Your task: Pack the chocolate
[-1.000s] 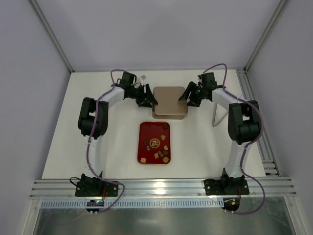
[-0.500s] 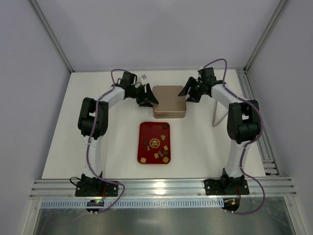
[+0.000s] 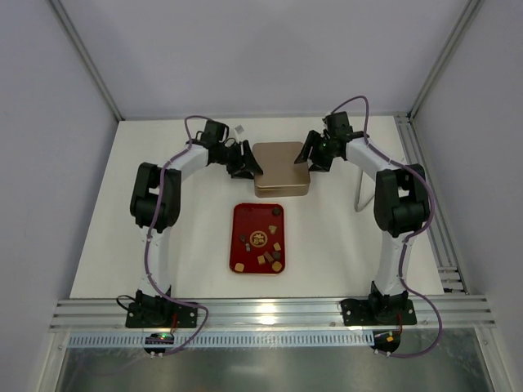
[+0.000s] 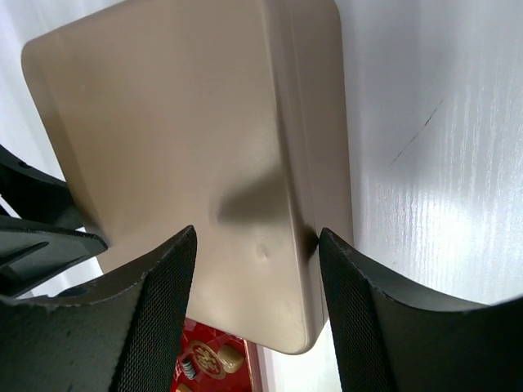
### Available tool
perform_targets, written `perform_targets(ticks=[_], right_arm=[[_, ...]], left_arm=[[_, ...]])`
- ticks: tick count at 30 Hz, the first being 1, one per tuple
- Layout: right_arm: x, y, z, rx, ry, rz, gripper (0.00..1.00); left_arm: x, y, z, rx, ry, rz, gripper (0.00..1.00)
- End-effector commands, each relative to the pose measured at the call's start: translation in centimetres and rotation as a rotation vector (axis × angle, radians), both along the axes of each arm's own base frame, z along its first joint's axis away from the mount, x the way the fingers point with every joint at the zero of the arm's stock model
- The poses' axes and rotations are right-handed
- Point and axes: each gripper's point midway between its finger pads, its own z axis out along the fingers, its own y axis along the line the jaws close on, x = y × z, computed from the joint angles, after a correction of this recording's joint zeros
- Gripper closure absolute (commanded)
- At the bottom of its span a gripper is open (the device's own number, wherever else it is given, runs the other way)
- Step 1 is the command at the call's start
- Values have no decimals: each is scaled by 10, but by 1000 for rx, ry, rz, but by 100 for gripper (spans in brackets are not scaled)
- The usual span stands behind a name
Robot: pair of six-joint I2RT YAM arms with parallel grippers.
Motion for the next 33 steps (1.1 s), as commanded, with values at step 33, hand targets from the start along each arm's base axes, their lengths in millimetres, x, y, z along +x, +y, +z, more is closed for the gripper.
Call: perform_targets(ticks=[33], right_arm=[[-27,17,-33,-116,46,122,44]], left_arm=[[-19,26,-42,228,123,126,73]])
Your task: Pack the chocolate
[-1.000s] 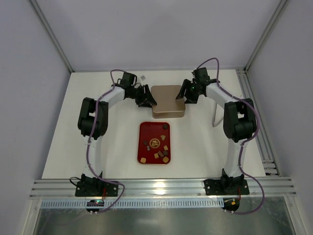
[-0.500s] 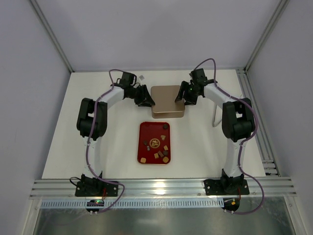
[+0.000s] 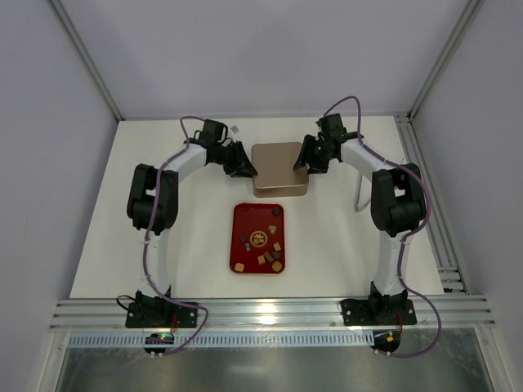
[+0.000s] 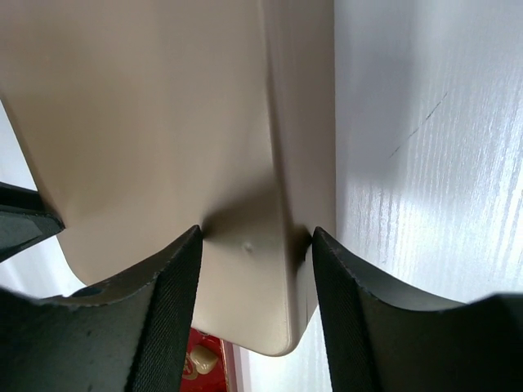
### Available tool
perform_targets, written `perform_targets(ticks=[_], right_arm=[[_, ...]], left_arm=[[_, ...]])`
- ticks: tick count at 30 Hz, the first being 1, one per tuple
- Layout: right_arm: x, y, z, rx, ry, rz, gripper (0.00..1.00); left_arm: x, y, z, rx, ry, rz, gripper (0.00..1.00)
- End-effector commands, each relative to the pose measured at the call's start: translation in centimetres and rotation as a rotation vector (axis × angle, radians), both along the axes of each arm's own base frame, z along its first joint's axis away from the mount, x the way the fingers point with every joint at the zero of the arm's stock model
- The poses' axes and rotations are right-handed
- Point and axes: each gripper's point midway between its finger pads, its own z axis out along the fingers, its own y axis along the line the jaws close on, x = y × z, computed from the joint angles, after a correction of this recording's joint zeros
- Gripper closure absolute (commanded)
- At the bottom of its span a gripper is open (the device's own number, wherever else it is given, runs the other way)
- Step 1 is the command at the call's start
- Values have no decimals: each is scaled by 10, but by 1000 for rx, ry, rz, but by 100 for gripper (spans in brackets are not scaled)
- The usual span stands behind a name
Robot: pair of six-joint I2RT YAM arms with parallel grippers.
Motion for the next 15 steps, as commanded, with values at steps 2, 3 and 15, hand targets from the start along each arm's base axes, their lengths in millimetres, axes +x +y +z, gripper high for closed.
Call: perform_targets(ticks=[2,3,15], right_arm=[[-18,13,-16,-2,43,51,46],[-21,14,-16,1,44,53,46],[-30,14,-17,15,43,54,55]], left_arm=[[-20,15,-40,155,91,22,74],[-22,16,-43,165,100,22,74],[-22,19,-43,201,107,28,73]])
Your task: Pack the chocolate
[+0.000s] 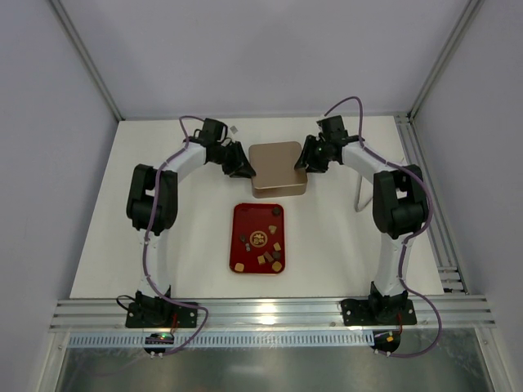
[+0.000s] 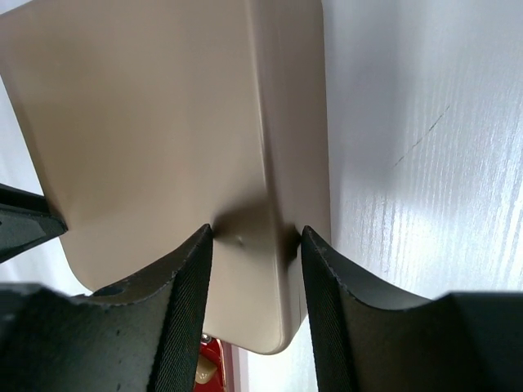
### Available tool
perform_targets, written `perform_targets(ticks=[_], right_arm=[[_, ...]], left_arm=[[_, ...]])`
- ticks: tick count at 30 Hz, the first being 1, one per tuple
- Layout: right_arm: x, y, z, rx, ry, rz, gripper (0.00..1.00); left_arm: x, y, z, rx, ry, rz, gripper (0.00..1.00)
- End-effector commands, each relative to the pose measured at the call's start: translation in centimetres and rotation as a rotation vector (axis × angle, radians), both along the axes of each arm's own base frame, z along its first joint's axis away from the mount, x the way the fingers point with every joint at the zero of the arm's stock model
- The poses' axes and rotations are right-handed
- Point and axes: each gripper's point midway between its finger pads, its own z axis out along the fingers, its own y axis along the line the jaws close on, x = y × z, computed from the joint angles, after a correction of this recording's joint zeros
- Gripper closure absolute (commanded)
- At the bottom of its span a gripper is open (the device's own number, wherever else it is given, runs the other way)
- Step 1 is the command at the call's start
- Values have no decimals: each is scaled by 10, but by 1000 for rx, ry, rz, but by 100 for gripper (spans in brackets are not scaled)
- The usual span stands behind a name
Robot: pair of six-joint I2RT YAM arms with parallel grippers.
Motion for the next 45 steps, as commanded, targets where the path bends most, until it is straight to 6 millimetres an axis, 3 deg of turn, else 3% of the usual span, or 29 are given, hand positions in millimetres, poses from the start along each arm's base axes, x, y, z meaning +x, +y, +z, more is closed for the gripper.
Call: perform_targets(ticks=[1,12,18,25,30,35,36,37,38,43,45], right_arm=[[-34,13,-18,-4,91,53,55],[-30,19,16,41,36,68,58],[-21,17,30,31,3,55,52],[-5,14,54,42,-46,43,51],[6,4,90,60,-139,22,44],[1,0,132,79,-250,21,37],[1,0,142,87,-284,20,37],[-5,-4,164,91,-338,10,36],[-12,-6,164,88,-346,6,35],[-43,-21,210,88,-498,-8,31],[-55,-27,215,73,-512,-16,31]], left_arm=[[-19,15,-41,168,83,9,73],[-4,16,-10,195,27,7,69],[2,21,4,235,-3,-2,63],[20,30,36,263,-75,3,58],[29,34,72,260,-155,7,53],[20,40,106,256,-217,22,53],[17,44,125,256,-261,35,53],[9,45,124,257,-257,30,53],[5,47,128,257,-267,32,52],[-29,69,160,286,-360,81,49],[-41,74,164,289,-378,92,49]])
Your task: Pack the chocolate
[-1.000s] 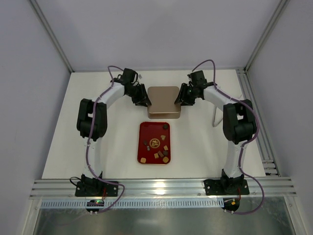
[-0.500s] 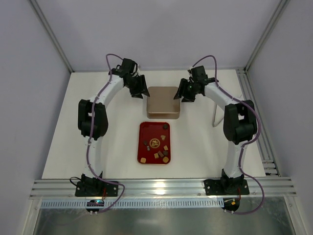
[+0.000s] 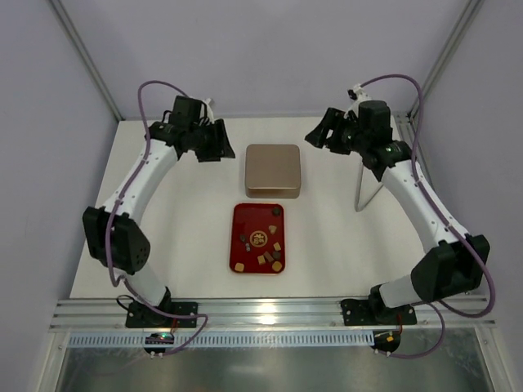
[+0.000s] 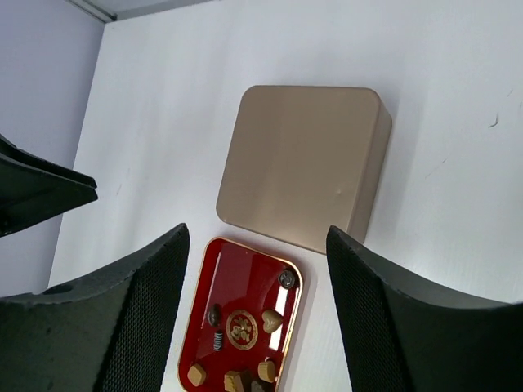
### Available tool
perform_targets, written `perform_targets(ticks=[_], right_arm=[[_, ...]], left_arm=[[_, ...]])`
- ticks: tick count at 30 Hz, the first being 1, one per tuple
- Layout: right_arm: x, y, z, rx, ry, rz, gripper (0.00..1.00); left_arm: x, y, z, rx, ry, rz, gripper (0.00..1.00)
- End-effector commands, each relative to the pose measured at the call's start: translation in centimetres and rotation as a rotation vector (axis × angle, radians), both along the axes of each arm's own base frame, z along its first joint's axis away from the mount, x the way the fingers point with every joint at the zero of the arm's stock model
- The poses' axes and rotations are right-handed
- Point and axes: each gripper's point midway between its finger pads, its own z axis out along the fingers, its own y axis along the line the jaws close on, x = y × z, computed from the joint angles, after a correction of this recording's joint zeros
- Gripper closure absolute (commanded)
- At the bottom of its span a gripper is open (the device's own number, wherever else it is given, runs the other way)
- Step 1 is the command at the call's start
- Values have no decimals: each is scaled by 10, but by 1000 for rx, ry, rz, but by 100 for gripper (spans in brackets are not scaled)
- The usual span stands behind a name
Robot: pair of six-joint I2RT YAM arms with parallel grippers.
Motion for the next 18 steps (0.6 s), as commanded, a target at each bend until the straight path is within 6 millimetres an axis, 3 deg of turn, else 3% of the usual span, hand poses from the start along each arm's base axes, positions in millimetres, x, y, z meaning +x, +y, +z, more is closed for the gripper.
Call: perform_targets(ticks=[1,4,5,7,8,9,14,18], right_arm=[[-14,-12,23,-28,-107,-23,30],[-39,-27,30,-40,-165,-63,28],[-53,-32,27,-50,-179,-69,27],[-63,-43,22,-71,-187,-104,25],[-70,-45,10,-84,-163,-105,25],[-77,-49,14,-82,-184,-113,25],[-93,-58,4,-90,-194,-141,25],[-94,-64,16,-91,-236,-175,25]], left_arm=[[-16,18,32,20,-128,29,48],[-39,28,43,18,-176,48,46],[-49,33,56,8,-212,57,46],[-62,37,48,11,-205,61,45],[-66,40,52,7,-225,70,44],[-75,44,51,7,-233,75,44],[-92,54,54,18,-274,95,43],[-98,61,59,36,-301,101,42]])
